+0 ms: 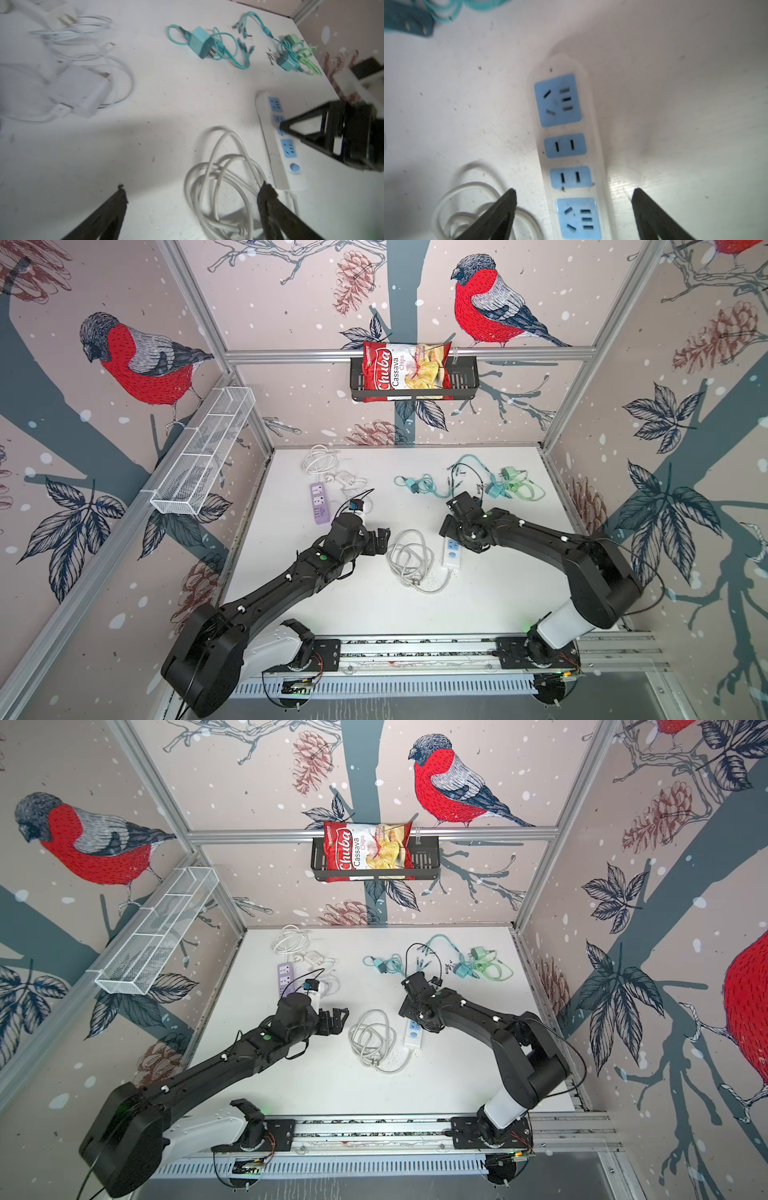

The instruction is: Insert the plug

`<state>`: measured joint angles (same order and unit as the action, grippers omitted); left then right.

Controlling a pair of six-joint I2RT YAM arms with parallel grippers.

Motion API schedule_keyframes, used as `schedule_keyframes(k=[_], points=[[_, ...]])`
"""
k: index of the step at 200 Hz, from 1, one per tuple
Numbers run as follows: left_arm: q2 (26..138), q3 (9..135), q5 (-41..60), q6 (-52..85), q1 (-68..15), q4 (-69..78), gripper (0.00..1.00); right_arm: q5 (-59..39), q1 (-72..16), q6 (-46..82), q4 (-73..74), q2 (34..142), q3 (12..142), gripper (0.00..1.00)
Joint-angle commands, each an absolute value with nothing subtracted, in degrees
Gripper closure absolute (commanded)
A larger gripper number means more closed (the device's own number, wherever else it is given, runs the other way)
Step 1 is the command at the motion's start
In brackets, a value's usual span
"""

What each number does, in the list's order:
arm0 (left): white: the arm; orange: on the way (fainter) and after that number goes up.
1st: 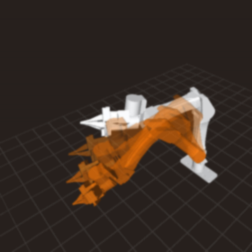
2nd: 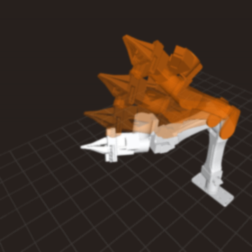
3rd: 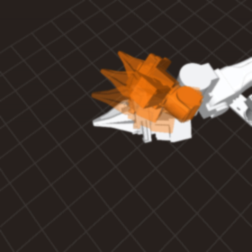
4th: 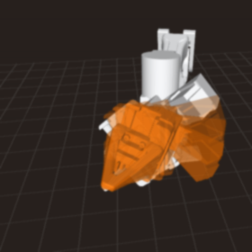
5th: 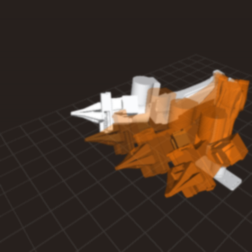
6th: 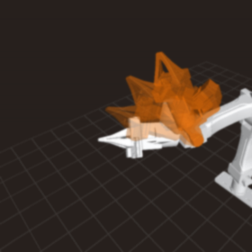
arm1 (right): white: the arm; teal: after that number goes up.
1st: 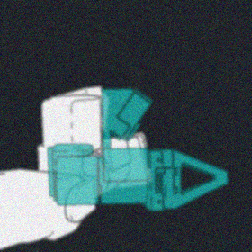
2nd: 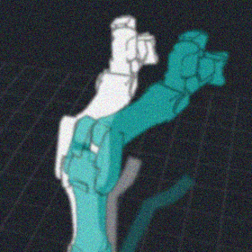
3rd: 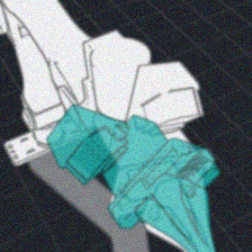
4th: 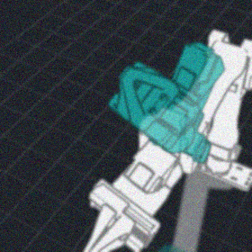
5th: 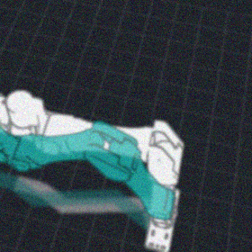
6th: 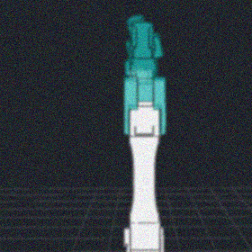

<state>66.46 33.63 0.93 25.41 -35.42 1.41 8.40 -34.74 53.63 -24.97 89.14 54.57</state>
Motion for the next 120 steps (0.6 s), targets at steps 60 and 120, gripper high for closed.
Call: schedule_keyframes(k=[60,120], points=[[89.4,52.3,-5.6,24.0,-50.9,1.3,0.03,3.3,-9.0,37.1,-25.0,79.0,51.1,0.12],[106.0,70.7,-6.8,25.8,-56.4,-10.9,0.03,-1.3,-0.8,32.2,-20.5,81.7,49.8,0.14]])
